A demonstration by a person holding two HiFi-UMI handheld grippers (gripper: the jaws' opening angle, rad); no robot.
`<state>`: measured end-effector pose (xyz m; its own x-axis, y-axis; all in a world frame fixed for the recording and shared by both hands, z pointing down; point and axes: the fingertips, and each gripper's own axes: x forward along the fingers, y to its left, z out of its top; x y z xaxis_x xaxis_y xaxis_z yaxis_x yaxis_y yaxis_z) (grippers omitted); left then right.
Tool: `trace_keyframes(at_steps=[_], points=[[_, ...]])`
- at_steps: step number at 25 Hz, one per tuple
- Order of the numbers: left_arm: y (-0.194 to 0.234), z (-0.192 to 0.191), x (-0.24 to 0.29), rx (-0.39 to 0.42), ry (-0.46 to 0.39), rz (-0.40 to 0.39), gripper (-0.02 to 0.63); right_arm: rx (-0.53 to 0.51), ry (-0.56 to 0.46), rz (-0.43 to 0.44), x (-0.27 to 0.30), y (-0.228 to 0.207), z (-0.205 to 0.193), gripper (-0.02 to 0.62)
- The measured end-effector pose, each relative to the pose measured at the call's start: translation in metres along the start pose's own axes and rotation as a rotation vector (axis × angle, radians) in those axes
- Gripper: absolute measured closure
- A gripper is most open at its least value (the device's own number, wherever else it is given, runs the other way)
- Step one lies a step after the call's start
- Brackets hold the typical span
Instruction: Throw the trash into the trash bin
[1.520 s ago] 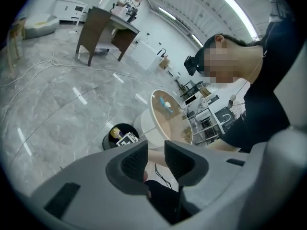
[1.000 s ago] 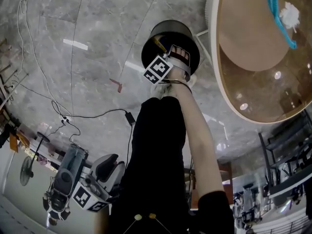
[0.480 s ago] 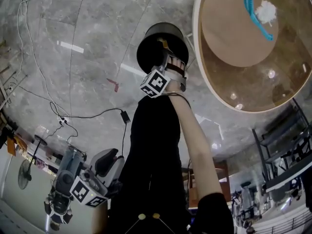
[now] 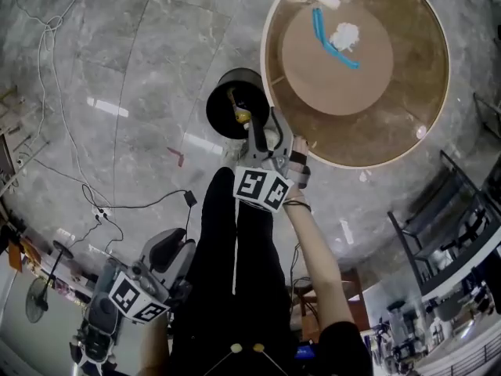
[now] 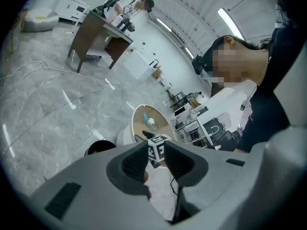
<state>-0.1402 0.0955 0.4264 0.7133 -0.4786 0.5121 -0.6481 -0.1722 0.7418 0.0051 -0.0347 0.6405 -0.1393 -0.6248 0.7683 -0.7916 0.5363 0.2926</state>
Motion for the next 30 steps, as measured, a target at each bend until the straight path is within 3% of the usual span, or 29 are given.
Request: trace_keyframes(at_steps=[3,7,10,13,15,18,24,30], points=[[-0.013,0.013,0.003,0.015,-0.012,-0.006,0.502,0.004,0.043,-0.111,0.010,-0.079,-0.016,0.388],[-0.026,0.023,0.003,0.018,-0.023,-0.003,0.502,-0.098,0.131,-0.268,0.033,-0.173,-0.046,0.451],[-0.027,0.030,0.003,0.019,-0.028,0.003,0.502,-0.202,0.240,-0.252,0.060,-0.202,-0.069,0.402],[-0.026,0.036,0.006,0.022,-0.037,0.008,0.503,-0.283,0.310,-0.198,0.077,-0.205,-0.083,0.400],[-0.025,0.039,0.007,0.023,-0.041,0.012,0.502,-0.303,0.327,-0.182,0.081,-0.204,-0.084,0.437],[-0.025,0.039,0.008,0.020,-0.039,0.020,0.502,-0.300,0.333,-0.215,0.083,-0.206,-0.084,0.571],[-0.021,0.039,0.006,0.014,-0.041,0.026,0.502,-0.258,0.206,-0.249,0.048,-0.177,-0.044,0.574],[-0.021,0.038,0.007,0.014,-0.041,0.017,0.502,-0.203,0.104,-0.132,0.006,-0.085,-0.016,0.575]])
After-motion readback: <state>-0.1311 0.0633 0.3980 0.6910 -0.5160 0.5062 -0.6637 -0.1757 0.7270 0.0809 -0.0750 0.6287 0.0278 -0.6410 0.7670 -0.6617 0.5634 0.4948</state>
